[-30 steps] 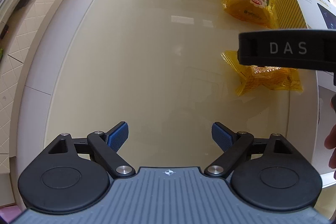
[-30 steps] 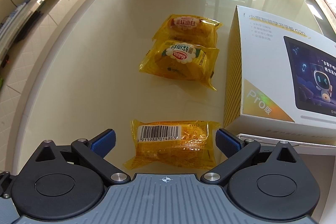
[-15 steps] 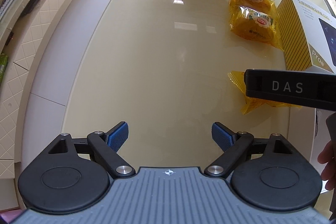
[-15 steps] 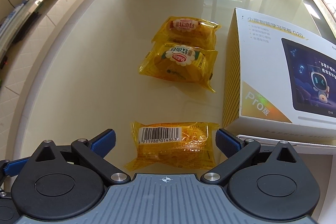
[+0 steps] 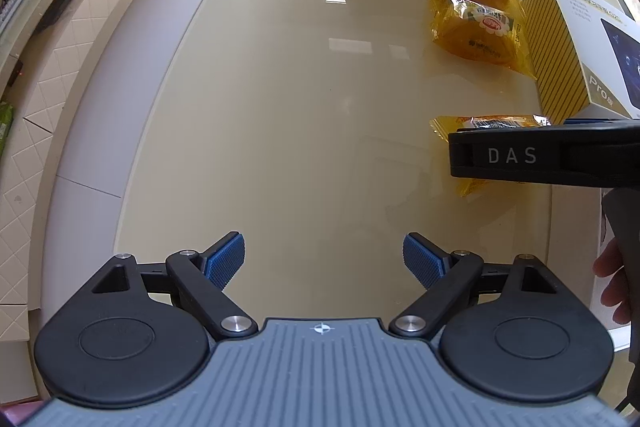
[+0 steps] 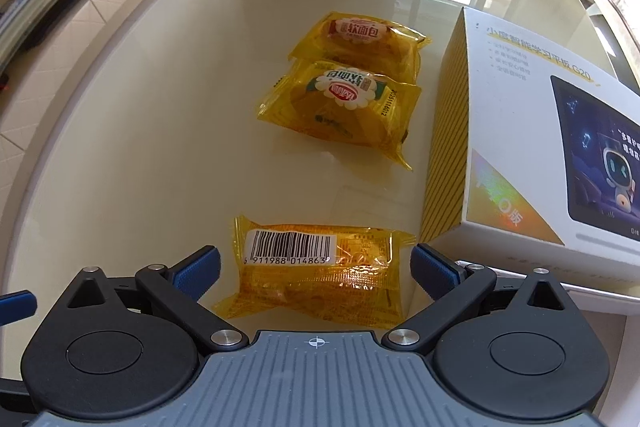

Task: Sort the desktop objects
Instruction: 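Lower the right tool over the barcode-labelled yellow bread packet, then close the right gripper on the barcode bread packet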

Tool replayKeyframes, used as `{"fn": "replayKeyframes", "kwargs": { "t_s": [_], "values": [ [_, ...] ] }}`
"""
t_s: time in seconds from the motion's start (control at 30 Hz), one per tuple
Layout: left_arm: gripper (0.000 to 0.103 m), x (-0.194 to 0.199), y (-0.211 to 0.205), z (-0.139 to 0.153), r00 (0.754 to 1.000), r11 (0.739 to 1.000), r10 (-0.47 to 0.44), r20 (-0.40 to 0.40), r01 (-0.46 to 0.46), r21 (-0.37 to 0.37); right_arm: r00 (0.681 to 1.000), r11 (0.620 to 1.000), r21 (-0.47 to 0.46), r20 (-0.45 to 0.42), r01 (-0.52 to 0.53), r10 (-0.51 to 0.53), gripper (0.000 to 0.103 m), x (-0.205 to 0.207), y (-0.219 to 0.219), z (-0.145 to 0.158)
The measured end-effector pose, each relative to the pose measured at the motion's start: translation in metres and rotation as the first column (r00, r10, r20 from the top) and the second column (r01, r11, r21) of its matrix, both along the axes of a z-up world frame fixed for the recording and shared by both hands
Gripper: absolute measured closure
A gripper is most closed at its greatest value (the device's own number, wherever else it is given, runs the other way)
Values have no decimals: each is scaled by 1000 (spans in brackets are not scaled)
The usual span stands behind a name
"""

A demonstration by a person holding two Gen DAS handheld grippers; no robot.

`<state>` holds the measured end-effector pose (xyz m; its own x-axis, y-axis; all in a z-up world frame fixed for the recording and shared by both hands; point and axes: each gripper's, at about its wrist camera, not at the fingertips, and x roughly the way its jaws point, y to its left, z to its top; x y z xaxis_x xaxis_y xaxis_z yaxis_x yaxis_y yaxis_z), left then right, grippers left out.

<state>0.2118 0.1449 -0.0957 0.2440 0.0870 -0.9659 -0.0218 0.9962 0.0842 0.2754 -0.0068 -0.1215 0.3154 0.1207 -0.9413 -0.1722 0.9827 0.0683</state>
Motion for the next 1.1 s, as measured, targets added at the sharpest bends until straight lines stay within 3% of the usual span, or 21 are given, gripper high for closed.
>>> {"fn": "replayKeyframes", "kwargs": {
  "t_s": [0.13,0.53,0.73,0.9,1.1],
  "values": [
    [0,3,3,1,1000,1000,8,6,-8,0,999,1000,9,-46,-8,8,0,8,3,-7],
    [0,28,40,10,996,996,87,36,-88,28,998,999,-50,-66,-16,13,0,12,17,-20],
    [0,39,44,9,1000,996,-22,-2,22,-83,998,993,-113,-64,-29,22,0,7,29,-28],
    [0,52,46,13,997,997,-72,14,73,-15,999,987,-157,-45,-20,13,0,6,37,-33],
    [0,64,44,20,997,997,-65,49,63,43,998,988,-155,-69,5,-16,0,16,44,-37]
  ]
}}
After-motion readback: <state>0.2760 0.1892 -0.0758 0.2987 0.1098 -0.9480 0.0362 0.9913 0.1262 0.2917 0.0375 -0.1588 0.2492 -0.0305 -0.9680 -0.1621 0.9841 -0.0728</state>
